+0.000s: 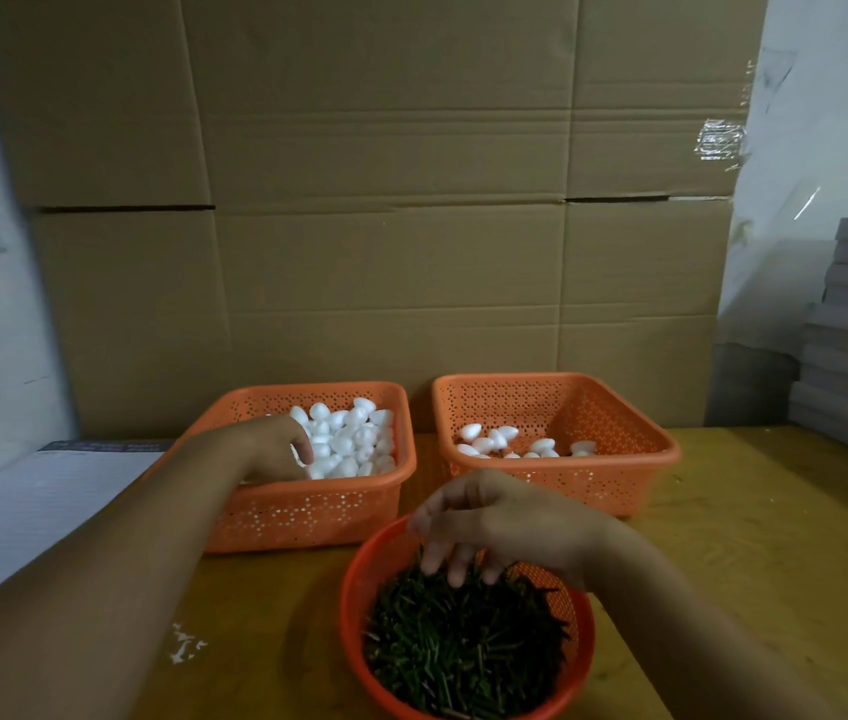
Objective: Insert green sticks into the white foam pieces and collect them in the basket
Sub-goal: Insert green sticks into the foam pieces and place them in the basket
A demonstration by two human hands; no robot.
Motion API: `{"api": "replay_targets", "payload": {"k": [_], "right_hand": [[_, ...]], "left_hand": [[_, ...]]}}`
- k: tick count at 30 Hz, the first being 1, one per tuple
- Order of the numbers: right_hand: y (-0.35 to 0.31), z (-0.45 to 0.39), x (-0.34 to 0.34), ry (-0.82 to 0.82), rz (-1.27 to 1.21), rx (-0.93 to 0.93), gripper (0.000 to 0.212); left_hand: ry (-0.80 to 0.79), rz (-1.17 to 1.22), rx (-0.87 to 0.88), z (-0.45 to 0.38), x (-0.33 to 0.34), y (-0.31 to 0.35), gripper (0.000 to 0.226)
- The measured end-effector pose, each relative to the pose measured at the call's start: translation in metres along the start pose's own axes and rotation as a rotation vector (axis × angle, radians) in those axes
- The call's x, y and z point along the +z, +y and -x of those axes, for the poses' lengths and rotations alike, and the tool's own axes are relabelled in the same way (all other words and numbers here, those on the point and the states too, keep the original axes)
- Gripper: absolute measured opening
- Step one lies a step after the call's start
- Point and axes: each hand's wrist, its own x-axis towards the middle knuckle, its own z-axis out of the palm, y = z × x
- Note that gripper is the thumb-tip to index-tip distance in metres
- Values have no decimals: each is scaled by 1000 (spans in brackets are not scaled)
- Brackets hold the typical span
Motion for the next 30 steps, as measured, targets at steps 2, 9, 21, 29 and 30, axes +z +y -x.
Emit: {"api": "replay_targets", "payload": {"k": [2,9,21,29,30], "right_hand": [[-1,1,0,-3,-2,5,21],[0,0,0,-8,-6,-2,22],[4,-3,0,-5,-14,-6,23],[9,-7,0,-9,24,-13,9],[9,-8,0,-3,71,-10,9]], "left_hand": [[-22,-3,18,-1,-2,1,19],[-135,-94,-17,-9,-1,4,40],[93,126,49,-5,7,0,20],[342,590,125,3,0,0,42],[373,686,146,6,-1,3,39]]}}
